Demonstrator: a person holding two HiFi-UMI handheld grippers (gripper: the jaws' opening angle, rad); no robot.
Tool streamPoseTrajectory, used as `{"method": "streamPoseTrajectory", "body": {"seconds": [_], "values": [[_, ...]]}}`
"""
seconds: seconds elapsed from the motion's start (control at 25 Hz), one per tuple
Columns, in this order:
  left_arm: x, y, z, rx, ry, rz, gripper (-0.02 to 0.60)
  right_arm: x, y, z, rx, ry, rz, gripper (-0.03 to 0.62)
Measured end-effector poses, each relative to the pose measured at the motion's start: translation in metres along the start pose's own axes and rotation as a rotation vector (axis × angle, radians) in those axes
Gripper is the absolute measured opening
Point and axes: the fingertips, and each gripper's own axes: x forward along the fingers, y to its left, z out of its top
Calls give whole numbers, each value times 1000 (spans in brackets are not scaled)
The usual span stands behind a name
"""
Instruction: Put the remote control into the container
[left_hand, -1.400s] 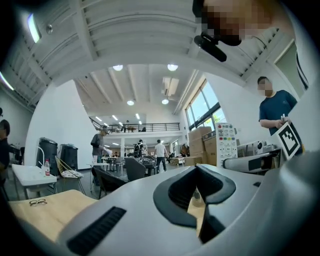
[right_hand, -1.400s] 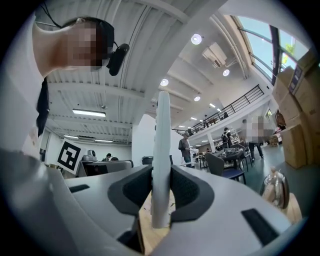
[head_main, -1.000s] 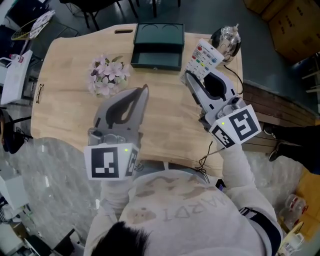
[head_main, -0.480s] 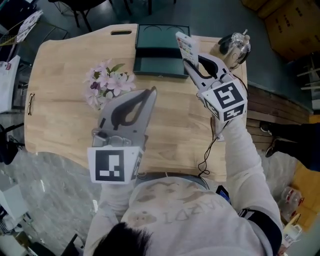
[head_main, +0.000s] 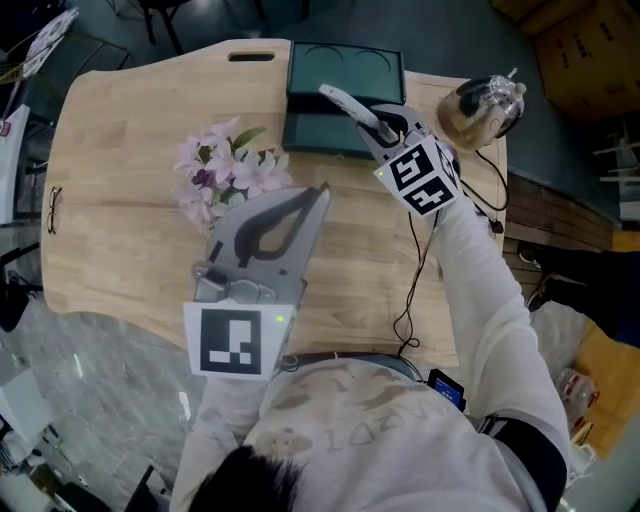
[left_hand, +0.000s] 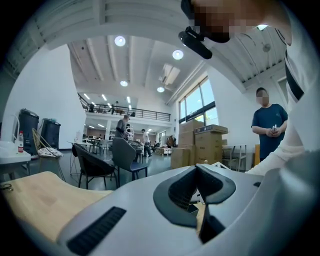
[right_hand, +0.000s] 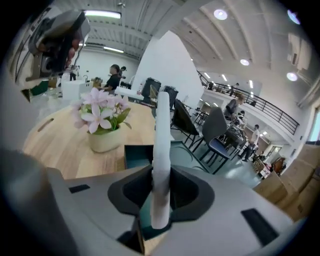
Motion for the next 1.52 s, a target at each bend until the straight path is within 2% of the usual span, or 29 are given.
{"method": "streamPoseTrajectory", "body": {"seconds": [0.24, 0.48, 0.72, 1.08, 1.36, 1.52], "values": [[3, 12, -8, -13, 11, -14, 0, 43, 13, -32, -176, 187, 53, 106], [3, 24, -12, -19, 17, -11, 0, 69, 16, -56, -284, 341, 85, 106], [3, 36, -16, -26, 23, -2, 0, 87, 12, -76, -396, 487, 78, 106], [6, 48, -19, -27, 22, 11, 0, 103, 14, -87, -506, 558, 108, 106], [7, 51, -21, -30, 29, 12, 0, 104, 16, -89, -530, 574, 128, 109], [6, 51, -20, -29, 26, 11, 0, 97, 22, -94, -515, 596, 184, 167]]}}
